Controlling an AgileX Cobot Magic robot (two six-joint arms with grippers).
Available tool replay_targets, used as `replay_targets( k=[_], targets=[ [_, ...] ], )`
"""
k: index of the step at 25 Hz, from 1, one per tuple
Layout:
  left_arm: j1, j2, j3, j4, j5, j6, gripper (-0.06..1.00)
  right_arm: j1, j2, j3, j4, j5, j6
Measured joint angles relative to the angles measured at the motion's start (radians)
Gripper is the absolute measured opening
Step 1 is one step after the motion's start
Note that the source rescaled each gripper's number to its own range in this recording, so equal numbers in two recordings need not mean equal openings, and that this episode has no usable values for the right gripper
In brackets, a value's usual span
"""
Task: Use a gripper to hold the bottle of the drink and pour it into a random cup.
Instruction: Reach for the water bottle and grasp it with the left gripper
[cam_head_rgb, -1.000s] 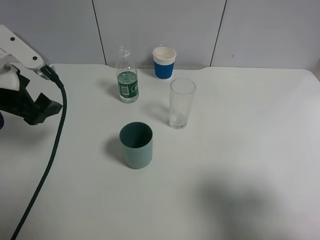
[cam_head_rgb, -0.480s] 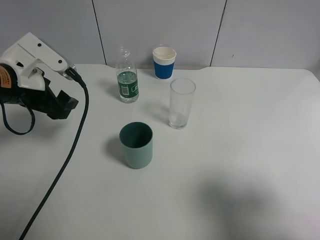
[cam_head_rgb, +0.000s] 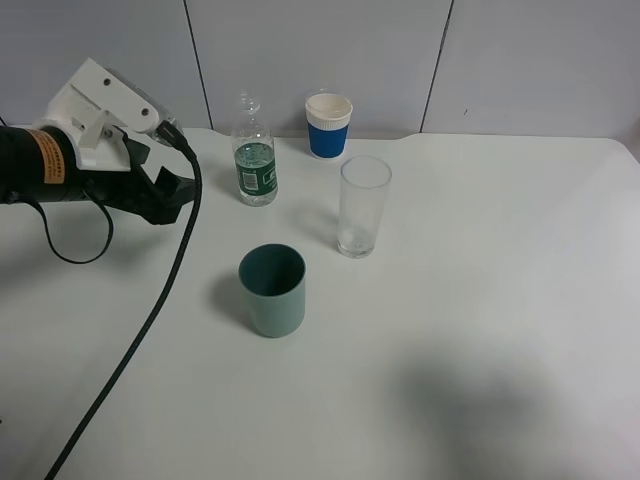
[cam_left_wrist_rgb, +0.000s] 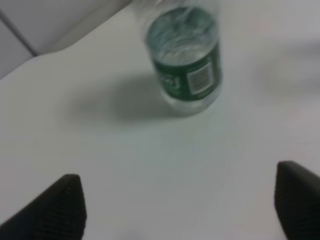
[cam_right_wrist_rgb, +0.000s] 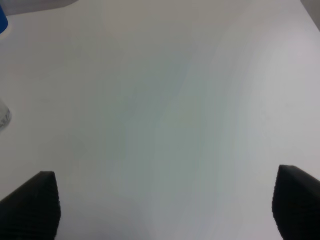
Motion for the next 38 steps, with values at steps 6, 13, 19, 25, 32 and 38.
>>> replay_targets(
  k=[6,13,19,25,32,38],
  targets=[
    [0.000,0.095,0.000,0.033,-0.145,-0.006,0.57,0.000,0.000,0.000,0.000,0.000,0.000],
    [0.000,0.171,-0.055,0.053,-0.222,-0.005,0.86,0.000,0.000,0.000,0.000,0.000,0.000],
    [0.000,0.228,-0.121,0.054,-0.244,-0.005,0.92,0.000,0.000,0.000,0.000,0.000,0.000],
    [0.007,0.292,-0.179,0.058,-0.267,-0.005,0.92,0.000,0.000,0.000,0.000,0.000,0.000],
    [0.084,0.363,-0.210,0.101,-0.343,-0.005,0.92,0.000,0.000,0.000,0.000,0.000,0.000],
    [0.153,0.428,-0.214,0.158,-0.503,0.011,0.92,0.000,0.000,0.000,0.000,0.000,0.000]
  ],
)
